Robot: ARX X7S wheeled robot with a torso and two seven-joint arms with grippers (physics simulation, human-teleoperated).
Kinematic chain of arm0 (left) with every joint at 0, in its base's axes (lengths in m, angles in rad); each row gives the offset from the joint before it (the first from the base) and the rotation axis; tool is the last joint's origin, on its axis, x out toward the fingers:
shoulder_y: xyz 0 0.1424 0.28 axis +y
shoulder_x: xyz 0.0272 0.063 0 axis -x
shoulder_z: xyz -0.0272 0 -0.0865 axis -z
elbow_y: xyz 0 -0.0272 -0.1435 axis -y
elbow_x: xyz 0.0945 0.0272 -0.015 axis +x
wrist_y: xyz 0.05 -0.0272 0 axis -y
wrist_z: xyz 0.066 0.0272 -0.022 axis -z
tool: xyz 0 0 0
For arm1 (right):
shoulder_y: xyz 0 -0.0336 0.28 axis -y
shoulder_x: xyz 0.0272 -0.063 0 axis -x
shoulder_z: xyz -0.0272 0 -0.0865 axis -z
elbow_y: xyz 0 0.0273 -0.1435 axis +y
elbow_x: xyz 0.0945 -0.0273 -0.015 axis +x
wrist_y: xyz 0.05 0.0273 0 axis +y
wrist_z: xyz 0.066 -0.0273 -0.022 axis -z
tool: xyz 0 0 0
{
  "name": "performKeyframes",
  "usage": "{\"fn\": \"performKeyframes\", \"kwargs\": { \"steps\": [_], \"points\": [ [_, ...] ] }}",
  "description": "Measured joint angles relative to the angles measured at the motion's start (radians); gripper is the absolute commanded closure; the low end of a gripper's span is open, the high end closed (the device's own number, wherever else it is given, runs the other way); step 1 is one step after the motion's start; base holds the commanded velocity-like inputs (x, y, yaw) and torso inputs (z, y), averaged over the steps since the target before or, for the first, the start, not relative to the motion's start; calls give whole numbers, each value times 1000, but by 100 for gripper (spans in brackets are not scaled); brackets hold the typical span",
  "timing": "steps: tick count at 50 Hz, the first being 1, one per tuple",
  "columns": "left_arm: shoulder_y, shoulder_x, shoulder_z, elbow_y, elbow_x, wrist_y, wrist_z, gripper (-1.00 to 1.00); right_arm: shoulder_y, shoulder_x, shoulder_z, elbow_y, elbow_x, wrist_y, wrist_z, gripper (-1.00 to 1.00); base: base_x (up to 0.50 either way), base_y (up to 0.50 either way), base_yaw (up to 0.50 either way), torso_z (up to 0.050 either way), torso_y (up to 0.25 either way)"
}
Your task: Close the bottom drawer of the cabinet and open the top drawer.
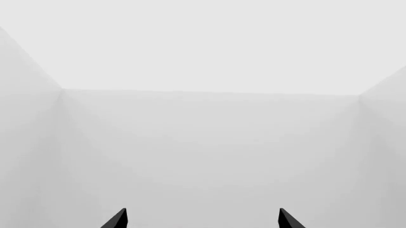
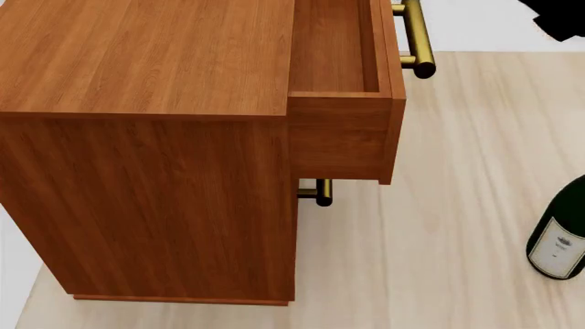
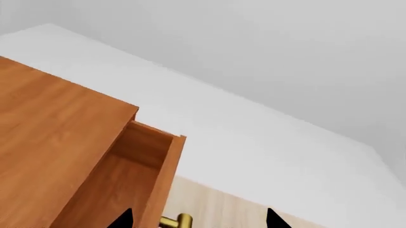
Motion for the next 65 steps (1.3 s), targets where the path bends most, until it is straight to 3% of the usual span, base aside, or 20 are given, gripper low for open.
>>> {"fn": "performKeyframes", "kwargs": {
  "steps": [32, 65],
  "points": [
    [32, -13, -9, -17, 7, 35, 8, -100, 112, -317, -256, 585, -201, -211, -373, -100, 0, 0, 0, 0, 0],
    [58, -24, -20, -37, 13, 68, 15, -100, 59, -372, -483, 705, -37, -285, -385, -100, 0, 0, 0, 0, 0]
  ]
}}
